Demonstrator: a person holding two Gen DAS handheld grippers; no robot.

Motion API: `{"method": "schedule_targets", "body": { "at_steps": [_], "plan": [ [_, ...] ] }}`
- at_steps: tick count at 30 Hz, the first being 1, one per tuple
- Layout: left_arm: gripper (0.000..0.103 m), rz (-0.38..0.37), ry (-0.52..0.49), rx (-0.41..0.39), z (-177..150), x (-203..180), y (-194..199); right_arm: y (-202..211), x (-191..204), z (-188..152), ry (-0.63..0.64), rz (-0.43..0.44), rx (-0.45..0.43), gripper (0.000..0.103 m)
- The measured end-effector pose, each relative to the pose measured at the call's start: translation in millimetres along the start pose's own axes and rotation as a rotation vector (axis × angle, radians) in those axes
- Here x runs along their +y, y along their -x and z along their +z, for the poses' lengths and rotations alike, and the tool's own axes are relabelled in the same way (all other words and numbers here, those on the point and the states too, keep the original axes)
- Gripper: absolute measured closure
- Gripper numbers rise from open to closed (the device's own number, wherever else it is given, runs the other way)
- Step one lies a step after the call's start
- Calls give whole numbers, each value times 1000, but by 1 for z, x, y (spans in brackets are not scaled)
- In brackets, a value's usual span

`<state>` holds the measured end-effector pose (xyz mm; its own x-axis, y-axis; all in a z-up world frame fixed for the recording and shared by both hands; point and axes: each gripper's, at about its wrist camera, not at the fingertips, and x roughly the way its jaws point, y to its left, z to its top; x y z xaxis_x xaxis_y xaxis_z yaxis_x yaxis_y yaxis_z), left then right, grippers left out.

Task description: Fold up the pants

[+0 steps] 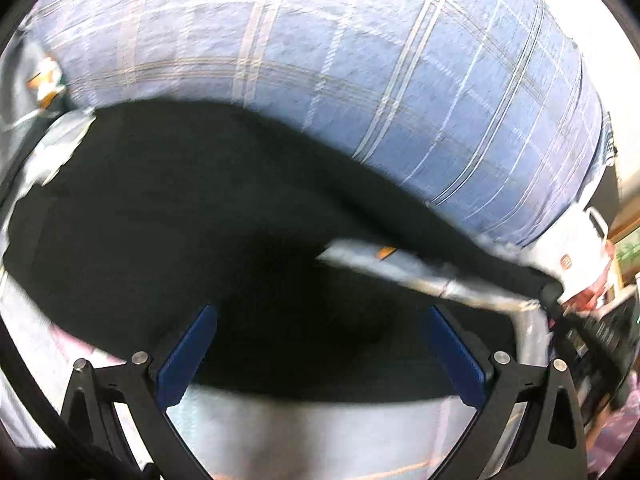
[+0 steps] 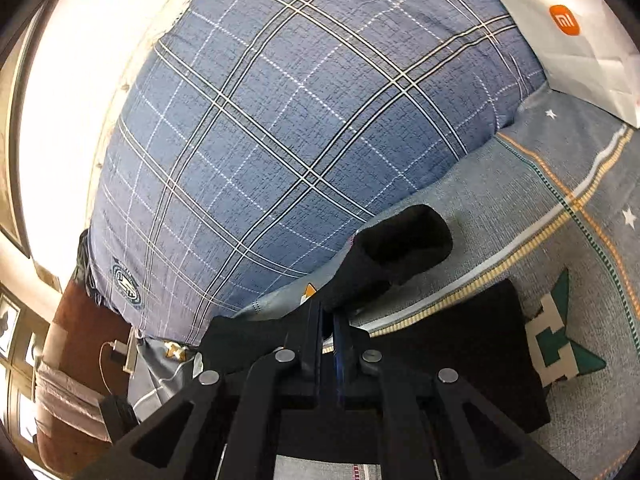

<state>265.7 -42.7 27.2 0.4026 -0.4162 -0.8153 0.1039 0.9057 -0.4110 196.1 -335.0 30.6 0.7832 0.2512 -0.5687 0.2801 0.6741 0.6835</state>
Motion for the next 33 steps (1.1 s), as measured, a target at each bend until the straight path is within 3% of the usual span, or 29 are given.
{"method": "schedule_targets", "body": {
  "at_steps": [4,8,11,12,13,15,19,23,25,28,30,33],
  "plan": [
    [0,-11,6,69,46,-34,-39,-3,-10,3,-23,2,11,98],
    [2,13,48,181,76,-42,-95,-7,-9,2,-7,-14,22,98],
    [41,35,107,213,82,-38,-115,-11,-7,3,25,-35,35,98],
    [68,45,112,217,81,-32,-112,-13,-7,3,30,-36,44,98],
    [87,74,132,228,82,-27,-115,-16,-8,4,32,-36,53,98],
    [93,39,216,222,79,-14,-103,-18,-10,6,27,-29,60,98],
    [96,-15,192,108,67,-16,-51,-4,-10,3,39,59,13,98],
    [96,-64,187,40,17,-1,-5,20,-7,-17,84,107,-3,98],
    [96,-66,190,36,-12,7,-6,30,-8,-37,134,39,29,98],
    [97,-43,230,111,-47,24,-27,10,-28,-62,65,-77,188,98],
    [97,-76,253,91,-55,25,-19,10,-31,-68,52,-112,190,98],
    [97,-157,230,7,-53,18,12,38,-13,-72,138,-88,82,98]
  ]
}}
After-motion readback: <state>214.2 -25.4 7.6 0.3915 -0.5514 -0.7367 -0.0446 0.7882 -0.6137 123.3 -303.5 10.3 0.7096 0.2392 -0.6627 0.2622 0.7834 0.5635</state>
